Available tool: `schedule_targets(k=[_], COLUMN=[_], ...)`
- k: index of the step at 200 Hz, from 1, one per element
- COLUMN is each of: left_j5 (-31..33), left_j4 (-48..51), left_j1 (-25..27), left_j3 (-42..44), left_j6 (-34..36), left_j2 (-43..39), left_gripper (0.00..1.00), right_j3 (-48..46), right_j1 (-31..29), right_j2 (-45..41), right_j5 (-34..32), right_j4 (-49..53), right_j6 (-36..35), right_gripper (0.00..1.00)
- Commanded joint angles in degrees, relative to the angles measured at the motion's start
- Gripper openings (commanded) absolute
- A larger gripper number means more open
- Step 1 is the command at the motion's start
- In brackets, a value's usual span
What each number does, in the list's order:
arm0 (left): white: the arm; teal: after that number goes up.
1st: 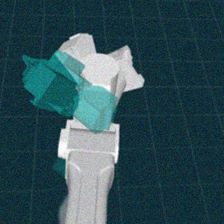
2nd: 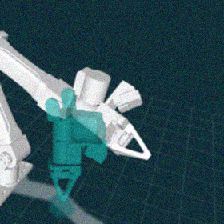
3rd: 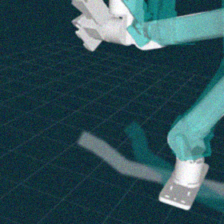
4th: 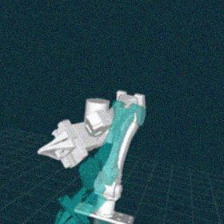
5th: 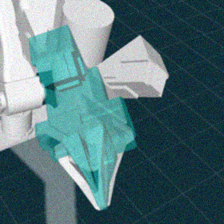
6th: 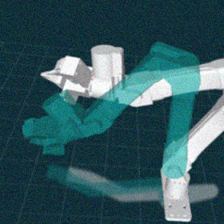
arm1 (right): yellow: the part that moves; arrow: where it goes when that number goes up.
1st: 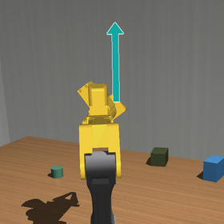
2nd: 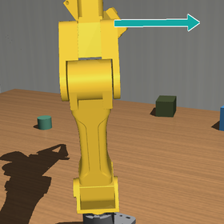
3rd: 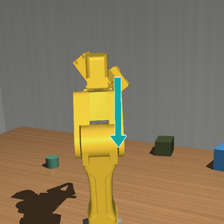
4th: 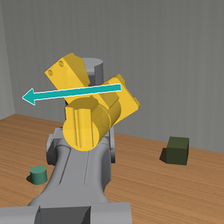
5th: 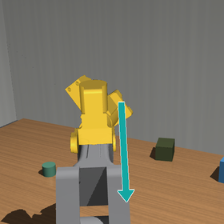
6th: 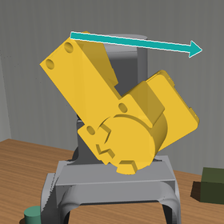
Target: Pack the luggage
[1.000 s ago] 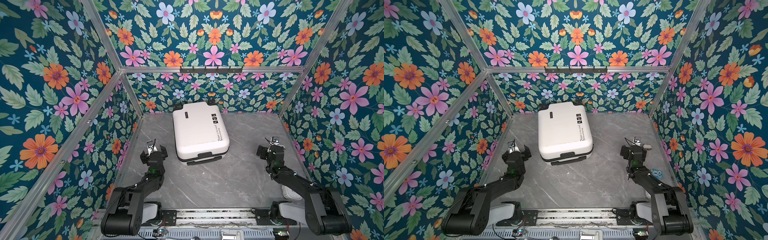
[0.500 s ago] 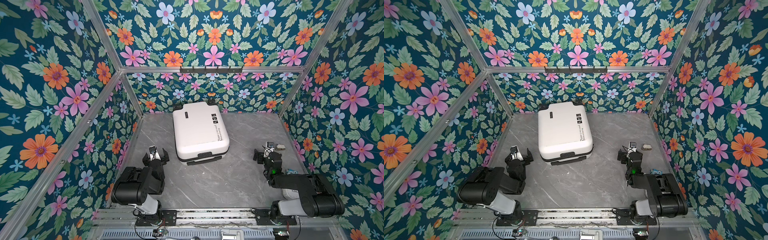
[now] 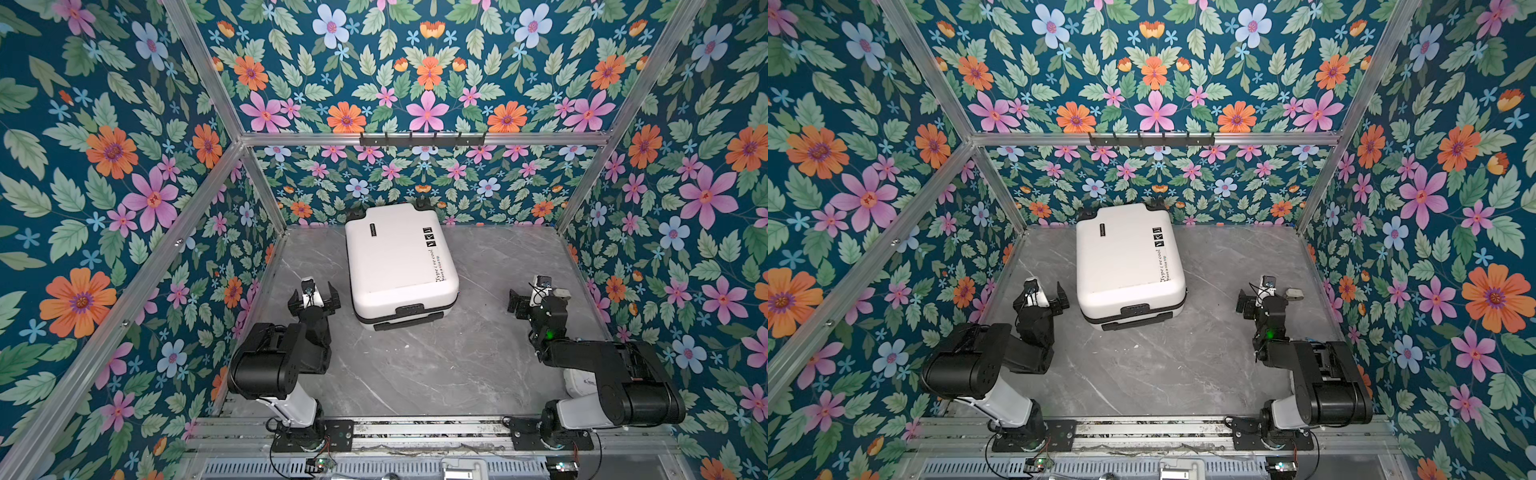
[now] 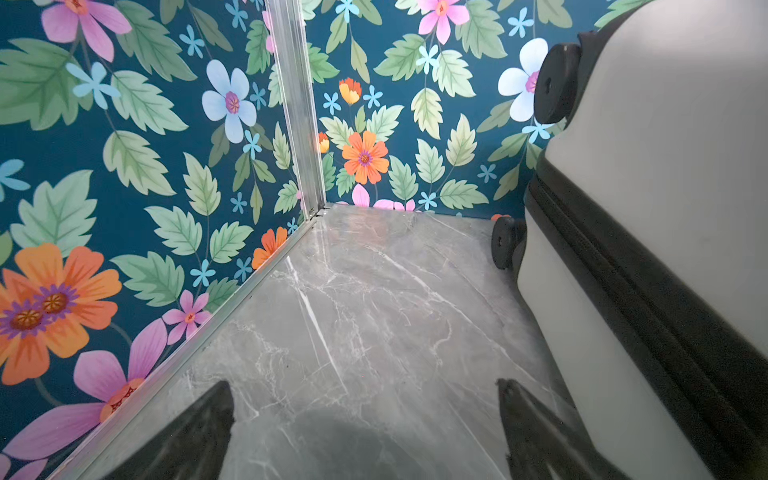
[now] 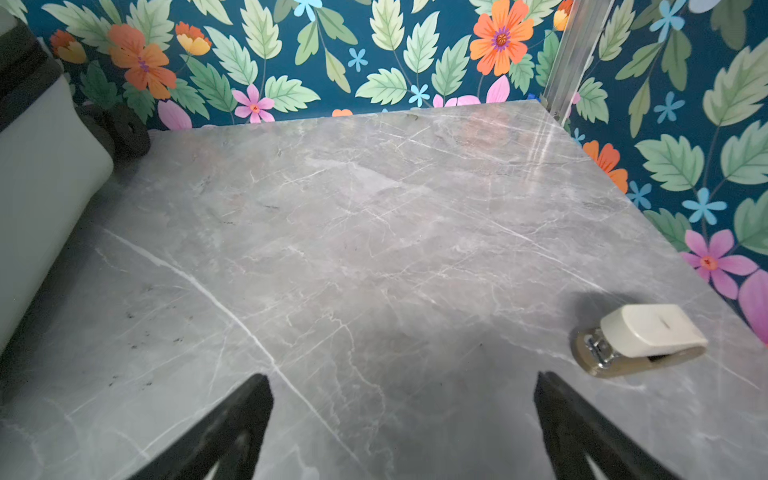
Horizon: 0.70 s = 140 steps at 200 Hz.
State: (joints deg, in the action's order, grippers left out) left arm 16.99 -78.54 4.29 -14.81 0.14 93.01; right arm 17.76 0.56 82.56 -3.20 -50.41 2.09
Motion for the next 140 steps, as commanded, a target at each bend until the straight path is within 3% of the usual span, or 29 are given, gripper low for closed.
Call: schedule_targets(k=[1, 140], left_j5=[-0.69, -0.96], left_j4=[4.45, 4.01], left_j1=[-0.69, -0.96], left_j3=[-0.56, -0.53], left_j6=[-1.29, -1.24], left_j2=[-0.21, 0.04], left_gripper=[1.00, 1.00], right_j3=[0.11, 0.12], right_j1=[0.14, 0.15], right_j2=[-0.09, -0.12], right_j5=[0.52, 0.30], right_j4=[-0.10, -0.08], right_j6=[0.90, 0.89], right_gripper=[0.99, 0.99])
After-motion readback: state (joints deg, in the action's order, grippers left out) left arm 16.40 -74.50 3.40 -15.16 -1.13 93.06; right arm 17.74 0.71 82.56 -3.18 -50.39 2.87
